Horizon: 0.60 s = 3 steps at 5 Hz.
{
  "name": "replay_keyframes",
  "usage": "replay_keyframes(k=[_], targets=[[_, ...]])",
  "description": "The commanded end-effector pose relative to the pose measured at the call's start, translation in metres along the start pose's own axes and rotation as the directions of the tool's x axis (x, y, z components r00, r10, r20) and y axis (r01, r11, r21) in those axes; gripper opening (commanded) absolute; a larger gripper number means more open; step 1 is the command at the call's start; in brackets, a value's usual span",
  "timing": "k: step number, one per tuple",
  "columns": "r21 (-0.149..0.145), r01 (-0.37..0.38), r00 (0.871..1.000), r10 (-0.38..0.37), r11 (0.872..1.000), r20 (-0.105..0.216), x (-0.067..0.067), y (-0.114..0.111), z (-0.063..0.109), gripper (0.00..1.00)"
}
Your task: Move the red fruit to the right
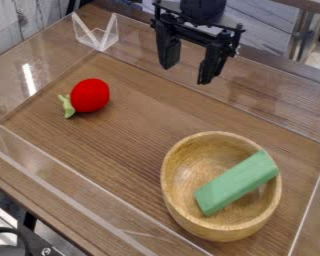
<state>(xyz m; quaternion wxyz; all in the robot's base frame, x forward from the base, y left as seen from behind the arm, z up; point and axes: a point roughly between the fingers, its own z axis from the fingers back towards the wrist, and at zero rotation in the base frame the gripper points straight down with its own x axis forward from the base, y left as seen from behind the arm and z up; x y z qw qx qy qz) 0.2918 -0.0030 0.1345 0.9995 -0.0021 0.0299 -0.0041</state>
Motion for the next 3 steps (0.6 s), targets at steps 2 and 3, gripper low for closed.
replay_keyframes(k=[2,3], targets=[[0.007,0.027,0.999,-0.027,1.000,-0.026,-0.018,0.046,-0.029,1.00],[0.012,-0.003,1.000,0.003,1.000,0.020,-0.028,0.091,-0.029,1.00]])
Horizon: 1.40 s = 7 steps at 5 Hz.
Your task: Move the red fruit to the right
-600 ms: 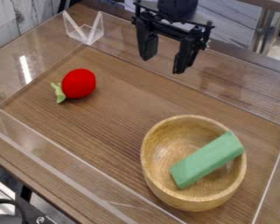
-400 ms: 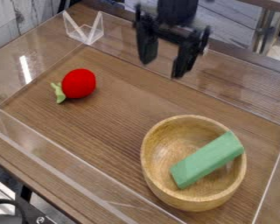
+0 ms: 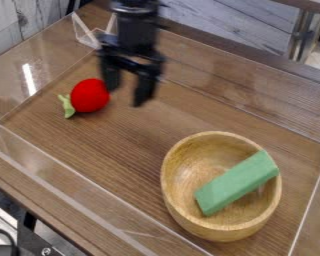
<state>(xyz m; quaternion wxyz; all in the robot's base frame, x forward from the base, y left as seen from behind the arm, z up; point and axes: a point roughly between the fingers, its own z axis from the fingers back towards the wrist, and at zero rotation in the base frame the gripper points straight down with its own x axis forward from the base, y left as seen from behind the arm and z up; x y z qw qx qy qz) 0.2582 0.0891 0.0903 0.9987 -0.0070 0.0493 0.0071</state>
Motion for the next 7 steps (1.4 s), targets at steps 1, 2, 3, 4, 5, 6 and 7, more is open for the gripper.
replay_keyframes(k=[1,2,3,4,5,6,7], targets=[[0.023,-0.031,0.993,0.028,0.999,0.111,-0.007,0.038,0.018,1.00],[-0.009,-0.074,0.986,0.075,0.997,0.150,-0.009,0.054,0.016,1.00],[-0.022,-0.119,0.979,0.121,0.993,0.163,-0.003,0.052,0.010,1.00],[-0.032,-0.136,0.977,0.139,0.990,0.160,0.003,0.048,0.005,1.00],[-0.041,-0.149,0.976,0.154,0.988,0.154,0.009,0.043,0.000,0.00],[-0.052,-0.158,0.976,0.164,0.986,0.143,0.011,0.041,-0.008,1.00],[-0.066,-0.164,0.977,0.171,0.984,0.130,0.011,0.039,-0.014,1.00]])
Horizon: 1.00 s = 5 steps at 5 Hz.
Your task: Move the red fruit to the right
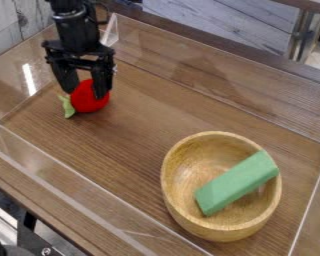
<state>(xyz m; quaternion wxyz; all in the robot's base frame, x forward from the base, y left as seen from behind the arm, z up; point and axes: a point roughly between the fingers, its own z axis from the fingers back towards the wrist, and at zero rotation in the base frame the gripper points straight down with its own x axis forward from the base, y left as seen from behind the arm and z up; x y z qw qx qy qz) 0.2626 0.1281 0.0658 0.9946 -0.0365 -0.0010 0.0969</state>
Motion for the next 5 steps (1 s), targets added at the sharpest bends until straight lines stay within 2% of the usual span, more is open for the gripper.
replay_keyframes(k=[1,2,3,5], targets=[[0.029,0.004,1.000,-0.005,1.000,0.029,0.008,-0.001,0.000,1.00],[0.042,-0.046,0.998,0.045,0.998,0.036,0.016,-0.001,-0.011,1.00],[0.043,-0.106,0.994,0.104,0.993,0.041,0.024,0.000,-0.019,1.00],[0.033,-0.083,0.996,0.081,0.996,0.031,0.033,0.006,-0.001,1.00]])
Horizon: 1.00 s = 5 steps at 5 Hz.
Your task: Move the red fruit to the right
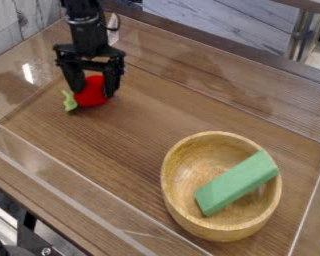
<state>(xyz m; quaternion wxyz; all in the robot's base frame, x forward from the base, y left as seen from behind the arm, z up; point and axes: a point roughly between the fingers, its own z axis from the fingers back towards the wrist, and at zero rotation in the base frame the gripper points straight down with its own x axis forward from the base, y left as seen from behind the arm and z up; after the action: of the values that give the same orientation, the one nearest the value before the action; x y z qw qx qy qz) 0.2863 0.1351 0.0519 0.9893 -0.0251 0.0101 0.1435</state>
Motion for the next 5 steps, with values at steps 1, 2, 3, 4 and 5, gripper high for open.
replay_keyframes(k=[1,2,3,4,5], targets=[[0.002,-0.003,0.999,0.003,1.000,0.042,0.007,-0.013,0.004,1.00],[-0.013,-0.012,0.999,0.013,1.000,0.040,0.006,-0.025,-0.002,1.00],[-0.012,-0.014,0.999,0.015,1.000,0.038,0.014,-0.026,-0.009,1.00],[-0.015,-0.032,0.999,0.032,0.999,0.037,0.021,-0.028,-0.016,0.00],[-0.025,-0.029,0.999,0.030,0.999,0.035,0.007,-0.022,-0.023,0.00]])
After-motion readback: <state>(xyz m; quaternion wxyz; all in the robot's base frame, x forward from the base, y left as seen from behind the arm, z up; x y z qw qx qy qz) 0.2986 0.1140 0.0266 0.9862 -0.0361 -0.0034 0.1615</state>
